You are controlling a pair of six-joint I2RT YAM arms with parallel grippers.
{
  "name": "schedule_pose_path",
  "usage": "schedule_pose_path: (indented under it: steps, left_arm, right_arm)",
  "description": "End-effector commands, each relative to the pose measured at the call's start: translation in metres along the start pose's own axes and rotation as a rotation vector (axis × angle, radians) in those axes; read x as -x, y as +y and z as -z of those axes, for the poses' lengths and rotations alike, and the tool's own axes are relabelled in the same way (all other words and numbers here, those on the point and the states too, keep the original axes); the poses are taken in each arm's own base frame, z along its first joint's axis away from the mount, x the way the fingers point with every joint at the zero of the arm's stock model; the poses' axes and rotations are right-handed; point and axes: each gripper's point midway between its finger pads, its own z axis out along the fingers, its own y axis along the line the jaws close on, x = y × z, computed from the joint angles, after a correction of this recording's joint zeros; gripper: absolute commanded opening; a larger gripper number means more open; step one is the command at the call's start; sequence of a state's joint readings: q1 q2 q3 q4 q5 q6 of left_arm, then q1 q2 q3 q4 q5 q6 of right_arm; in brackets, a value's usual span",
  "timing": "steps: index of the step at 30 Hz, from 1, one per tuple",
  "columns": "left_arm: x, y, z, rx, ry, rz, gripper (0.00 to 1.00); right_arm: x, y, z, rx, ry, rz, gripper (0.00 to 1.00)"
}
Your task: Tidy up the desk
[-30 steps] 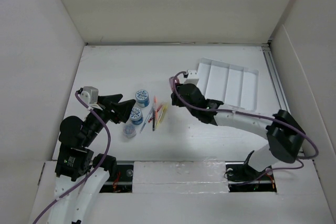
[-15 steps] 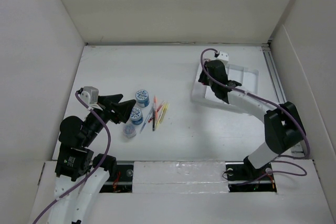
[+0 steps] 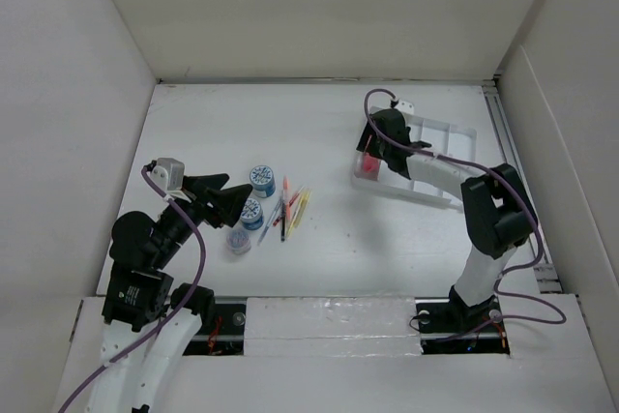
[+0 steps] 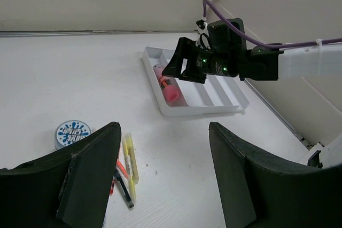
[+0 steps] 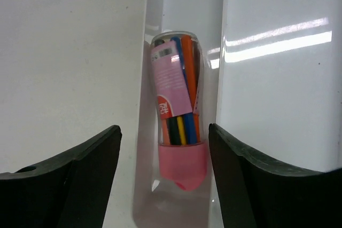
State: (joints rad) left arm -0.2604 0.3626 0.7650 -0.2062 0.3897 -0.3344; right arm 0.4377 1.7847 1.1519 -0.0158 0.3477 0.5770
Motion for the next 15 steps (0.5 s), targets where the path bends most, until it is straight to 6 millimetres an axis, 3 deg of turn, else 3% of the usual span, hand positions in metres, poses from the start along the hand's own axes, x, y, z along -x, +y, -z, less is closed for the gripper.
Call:
schedule_pose_path:
  steps: [1, 4, 8, 9, 10, 11, 12, 14, 15]
  left_arm:
    - [0.007, -0.004, -0.004, -0.028, -0.026, -0.011, 0.63]
    - [0.008, -0.005, -0.003, -0.03, -0.031, -0.012, 0.63]
    - [0.007, -0.004, -0.004, -0.023, -0.025, -0.008, 0.63]
    - [0.008, -0.005, -0.003, -0.023, -0.031, -0.009, 0.63]
    - [0.009, -0.002, -0.002, -0.008, -0.037, -0.007, 0.63]
    - [0.011, -0.001, -0.001, 0.002, -0.05, -0.003, 0.63]
    - [0.015, -0.001, 0.001, 0.011, -0.065, -0.002, 0.63]
    - [0.023, 0.009, 0.006, 0.089, -0.103, 0.026, 0.61]
    - [0.029, 0.02, 0.01, 0.163, -0.131, 0.052, 0.6]
  right_arm:
    - [0.033, 0.012, -0.001, 0.034, -0.075, -0.077, 0.73]
    - [0.028, 0.01, 0.002, 0.041, -0.071, -0.08, 0.87]
    - [0.046, 0.028, 0.032, 0.123, -0.132, -0.091, 0.9]
    - [0.047, 0.037, 0.041, 0.156, -0.141, -0.087, 0.79]
    - [0.039, 0.062, 0.057, 0.238, -0.135, -0.05, 0.66]
    - [0.036, 0.076, 0.067, 0.295, -0.152, -0.034, 0.37]
    - [0.036, 0.088, 0.081, 0.331, -0.172, -0.003, 0.21]
    - [0.014, 0.127, 0.107, 0.42, -0.157, 0.052, 0.02]
    - [-0.005, 0.155, 0.122, 0.476, -0.145, 0.098, 0.03]
